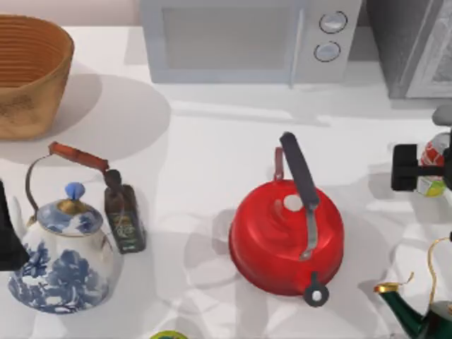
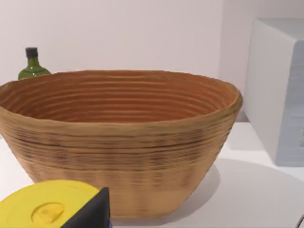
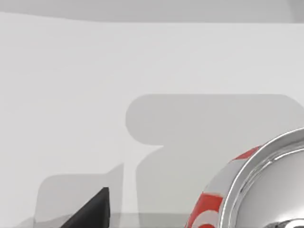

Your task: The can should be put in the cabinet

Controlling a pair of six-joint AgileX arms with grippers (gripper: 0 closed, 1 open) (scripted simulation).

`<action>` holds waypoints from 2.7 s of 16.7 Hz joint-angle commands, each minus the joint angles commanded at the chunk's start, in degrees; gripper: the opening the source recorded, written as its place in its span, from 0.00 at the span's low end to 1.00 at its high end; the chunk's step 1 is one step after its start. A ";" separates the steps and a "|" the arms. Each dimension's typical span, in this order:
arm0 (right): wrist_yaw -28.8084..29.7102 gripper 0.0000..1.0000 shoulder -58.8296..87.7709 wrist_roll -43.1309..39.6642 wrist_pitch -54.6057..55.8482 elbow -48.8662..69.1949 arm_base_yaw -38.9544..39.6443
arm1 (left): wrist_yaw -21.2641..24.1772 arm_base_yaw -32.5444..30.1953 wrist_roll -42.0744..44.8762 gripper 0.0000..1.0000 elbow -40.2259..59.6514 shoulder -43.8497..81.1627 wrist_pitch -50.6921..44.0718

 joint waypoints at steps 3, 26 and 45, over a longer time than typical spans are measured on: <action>0.21 1.00 4.17 0.18 3.66 0.44 0.22 | 0.00 0.00 0.00 1.00 0.00 0.00 0.00; 0.24 0.00 4.58 0.21 4.07 0.42 0.26 | 0.00 0.00 0.00 1.00 0.00 0.00 0.00; -0.12 0.00 -16.71 -0.06 -36.45 19.62 0.06 | 0.00 0.00 0.00 1.00 0.00 0.00 0.00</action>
